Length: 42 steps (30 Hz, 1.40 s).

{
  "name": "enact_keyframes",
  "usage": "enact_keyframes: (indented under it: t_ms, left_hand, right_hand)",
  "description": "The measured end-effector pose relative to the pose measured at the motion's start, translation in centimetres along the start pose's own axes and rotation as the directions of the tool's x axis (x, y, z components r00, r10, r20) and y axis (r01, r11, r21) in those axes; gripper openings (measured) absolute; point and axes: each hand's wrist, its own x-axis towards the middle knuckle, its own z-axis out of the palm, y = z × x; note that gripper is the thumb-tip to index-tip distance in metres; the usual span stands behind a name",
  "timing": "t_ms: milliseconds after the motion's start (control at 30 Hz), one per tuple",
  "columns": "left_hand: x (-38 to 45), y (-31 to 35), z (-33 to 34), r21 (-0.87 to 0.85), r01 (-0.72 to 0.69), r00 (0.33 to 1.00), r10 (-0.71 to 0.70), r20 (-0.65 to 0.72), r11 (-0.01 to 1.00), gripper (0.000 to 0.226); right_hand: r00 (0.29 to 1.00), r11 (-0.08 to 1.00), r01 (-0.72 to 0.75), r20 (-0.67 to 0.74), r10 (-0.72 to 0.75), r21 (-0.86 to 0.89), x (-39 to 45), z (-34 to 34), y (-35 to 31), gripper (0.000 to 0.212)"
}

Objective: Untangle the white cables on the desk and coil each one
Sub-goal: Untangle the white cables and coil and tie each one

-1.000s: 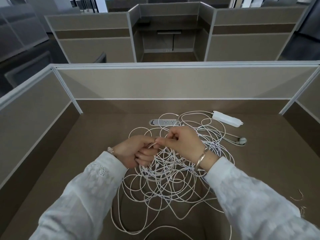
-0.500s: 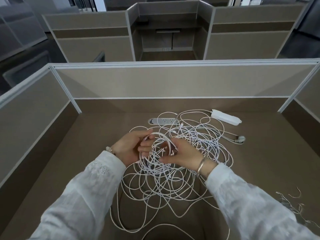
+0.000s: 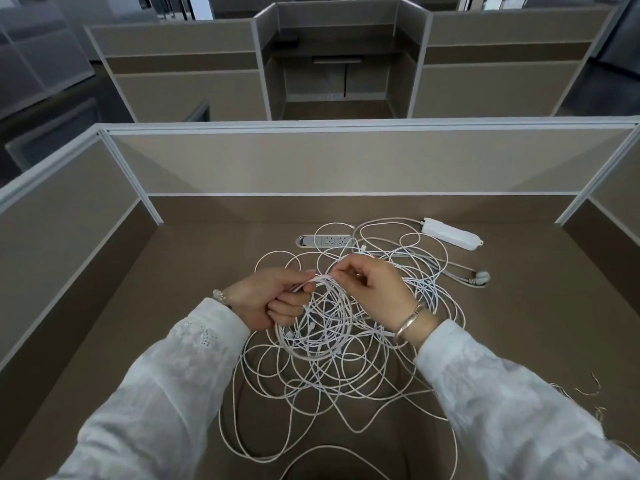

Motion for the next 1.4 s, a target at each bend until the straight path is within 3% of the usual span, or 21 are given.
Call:
enact_keyframes:
  t_ms: [100, 200, 433, 533, 633, 867, 1000, 1100, 1200, 1300, 1400]
  left_hand:
    - [-0.1, -0.1, -0.1, -0.031, -0.01, 1.0, 0.01, -0.002, 0.999, 0.029]
    - [0.0, 0.0, 0.0, -0.083, -0.037, 0.999, 0.038, 0.012, 0.996, 0.028]
    - [1.5, 0.1, 0.3, -0.205, -0.02, 0.997, 0.036, 0.075, 0.979, 0.026]
    - [2.7, 0.2, 0.2, -0.212, 0.014, 0.993, 0.011, 0.117, 0.977, 0.027]
    - [4.1, 0.5, 0.2, -0.22, -0.003, 0.994, 0.027, 0.106, 0.975, 0.032]
    - [9.1, 0.7, -4.0, -0.4, -0.187, 0.965, 0.244, 0.097, 0.897, 0.029]
    - [10.6, 0.2, -8.4, -0.524, -0.236, 0.907, 0.379, 0.185, 0.818, 0.019]
    - [11.0, -0.6, -9.9, -0.513, -0.384, 0.877, 0.478, 0.058, 0.768, 0.019]
    - [11.2, -2.1, -9.3, -0.403, -0.534, 0.834, 0.541, -0.107, 0.743, 0.027]
    - [10.8, -4.1, -8.7, -0.272, -0.596, 0.799, 0.593, -0.102, 0.756, 0.037]
    - [9.3, -6.2, -7.9, -0.068, -0.626, 0.78, 0.623, -0.061, 0.777, 0.035]
  right_hand:
    - [0.997, 0.999, -0.044, 0.063, 0.042, 0.032, 0.0, 0.1, 0.0, 0.012]
    - [0.979, 0.998, -0.07, 0.195, 0.067, 0.008, -0.3, 0.3, 0.0, 0.034]
    - [0.957, 0.956, -0.239, 0.207, 0.203, 0.168, -0.2, -0.6, 0.3, 0.044]
    - [0.954, 0.927, -0.278, 0.182, 0.237, 0.253, -0.4, -1.1, 1.7, 0.045]
    - [0.961, 0.9, -0.277, 0.116, 0.253, 0.337, -1.0, -1.1, 3.8, 0.028]
    - [0.957, 0.878, -0.247, -0.042, 0.288, 0.41, -3.7, 0.4, 12.6, 0.004]
    - [0.935, 0.863, -0.257, -0.113, 0.336, 0.434, -5.5, 0.3, 16.3, 0.015]
    - [0.924, 0.917, -0.242, -0.213, 0.318, 0.317, -6.9, 0.3, 17.0, 0.022]
    - [0.936, 0.969, -0.224, -0.298, 0.185, -0.1, -7.6, 1.2, 16.1, 0.012]
    - [0.973, 0.887, -0.15, -0.225, 0.054, -0.437, -8.0, 4.5, 13.5, 0.02]
    - [0.992, 0.849, -0.064, -0.126, -0.003, -0.524, -8.3, 8.2, 9.9, 0.016]
